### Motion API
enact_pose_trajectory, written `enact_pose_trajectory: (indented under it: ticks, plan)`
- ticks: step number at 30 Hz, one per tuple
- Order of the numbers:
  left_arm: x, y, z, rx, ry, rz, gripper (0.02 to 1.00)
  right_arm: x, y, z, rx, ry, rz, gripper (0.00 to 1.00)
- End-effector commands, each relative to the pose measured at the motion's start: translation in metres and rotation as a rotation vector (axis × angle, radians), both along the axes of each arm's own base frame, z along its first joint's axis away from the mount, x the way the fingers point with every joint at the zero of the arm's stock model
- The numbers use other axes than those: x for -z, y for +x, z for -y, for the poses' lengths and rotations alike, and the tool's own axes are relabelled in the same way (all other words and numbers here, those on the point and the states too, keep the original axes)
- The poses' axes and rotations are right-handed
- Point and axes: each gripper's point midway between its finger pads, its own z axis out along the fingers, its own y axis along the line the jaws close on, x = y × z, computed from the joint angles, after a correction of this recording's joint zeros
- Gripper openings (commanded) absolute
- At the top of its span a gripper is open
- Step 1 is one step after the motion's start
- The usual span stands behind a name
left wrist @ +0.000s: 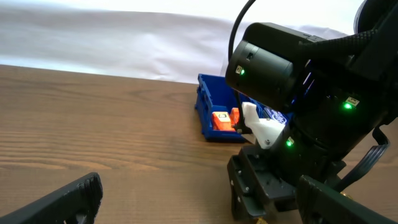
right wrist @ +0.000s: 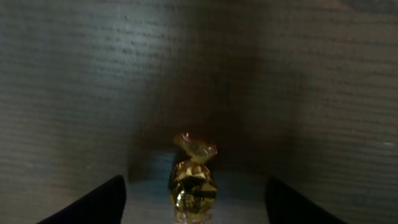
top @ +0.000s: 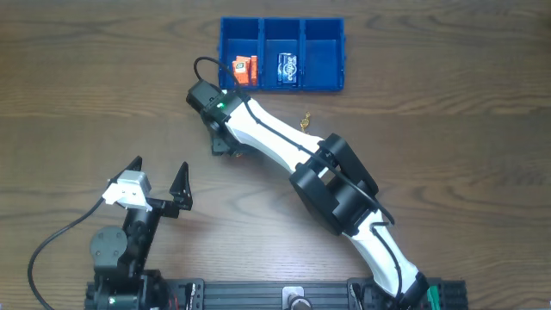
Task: Sort Candies Into Trays
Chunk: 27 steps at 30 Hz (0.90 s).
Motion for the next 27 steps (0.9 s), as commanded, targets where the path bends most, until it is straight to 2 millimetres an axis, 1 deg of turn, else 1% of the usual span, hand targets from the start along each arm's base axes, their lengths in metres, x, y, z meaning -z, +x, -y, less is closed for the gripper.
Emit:
enact_pose_trajectory:
  ticks: [1,5,6,9,14,21,27]
  plan:
    - [0.017,-0.002,0.005,0.032,-0.008,-0.052,0.998,-0.006,0.007,0.004,0.045,-0.007,0.036,0.667]
    - [0.017,-0.002,0.005,0.032,-0.008,-0.052,0.998,-0.003,0.007,0.005,0.044,-0.012,0.031,0.597]
    - [0.017,-0.002,0.005,0.032,-0.008,-0.051,0.996,-0.003,0.007,0.005,0.045,-0.012,0.032,0.555]
    - [0.017,-0.002,0.005,0.033,-0.007,-0.051,0.996,-0.003,0.007,0.005,0.044,-0.012,0.032,0.474]
    - [0.017,-0.002,0.005,0.032,-0.008,-0.052,0.998,-0.003,0.007,0.005,0.044,-0.012,0.031,0.406]
    - [0.017,-0.002,0.005,0.033,-0.007,-0.051,0.996,0.004,0.006,0.006,0.045,-0.025,0.025,0.386]
    - [0.017,-0.002,0.005,0.032,-0.008,-0.051,0.998,0.004,0.008,0.004,0.045,-0.018,0.032,0.332]
